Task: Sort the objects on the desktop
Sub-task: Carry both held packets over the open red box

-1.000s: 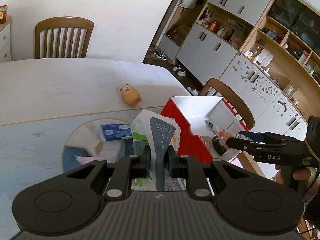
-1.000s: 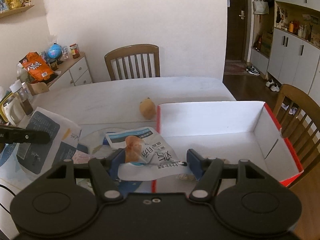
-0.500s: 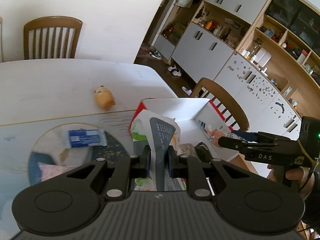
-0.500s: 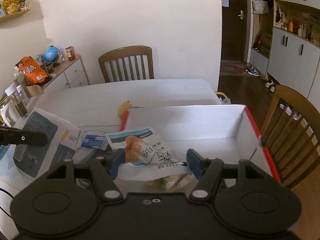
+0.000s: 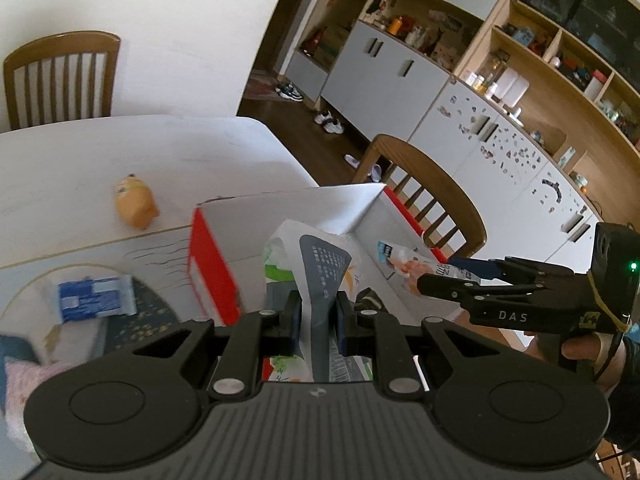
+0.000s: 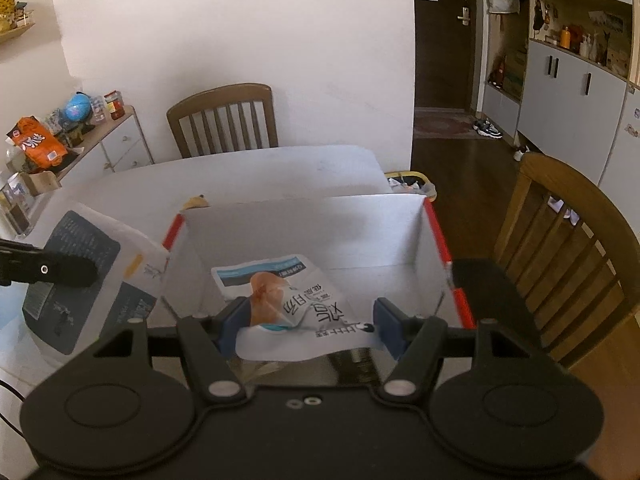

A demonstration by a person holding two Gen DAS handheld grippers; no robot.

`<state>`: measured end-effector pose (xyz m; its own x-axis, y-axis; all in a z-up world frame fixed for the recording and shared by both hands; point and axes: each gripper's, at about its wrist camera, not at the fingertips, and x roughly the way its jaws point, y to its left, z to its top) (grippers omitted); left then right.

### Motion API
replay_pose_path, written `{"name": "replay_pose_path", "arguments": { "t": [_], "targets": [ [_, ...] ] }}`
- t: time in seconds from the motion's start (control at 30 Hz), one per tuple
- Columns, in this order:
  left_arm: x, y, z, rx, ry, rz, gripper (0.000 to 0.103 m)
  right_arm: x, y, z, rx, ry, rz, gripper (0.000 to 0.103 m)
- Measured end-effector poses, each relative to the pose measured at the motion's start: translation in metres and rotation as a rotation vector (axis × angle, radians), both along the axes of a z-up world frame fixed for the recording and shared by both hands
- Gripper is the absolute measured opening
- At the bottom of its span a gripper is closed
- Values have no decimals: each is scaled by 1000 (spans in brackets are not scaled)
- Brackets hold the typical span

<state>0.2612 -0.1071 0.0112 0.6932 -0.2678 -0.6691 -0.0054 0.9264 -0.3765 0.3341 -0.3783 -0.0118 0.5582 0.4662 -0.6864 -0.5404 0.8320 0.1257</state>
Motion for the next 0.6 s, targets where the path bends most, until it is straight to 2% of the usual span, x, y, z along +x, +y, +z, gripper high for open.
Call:
{"name": "replay_pose_path", "arguments": {
  "t": [0.23,0.6],
  "targets": [
    [34,-19,-15,29,30,-23,16,21,-6,-13,-25,11,-1,67],
    [83,-28,-46,135,115,-19,16,43,3,-35,-70,28,22,67]
  ]
}}
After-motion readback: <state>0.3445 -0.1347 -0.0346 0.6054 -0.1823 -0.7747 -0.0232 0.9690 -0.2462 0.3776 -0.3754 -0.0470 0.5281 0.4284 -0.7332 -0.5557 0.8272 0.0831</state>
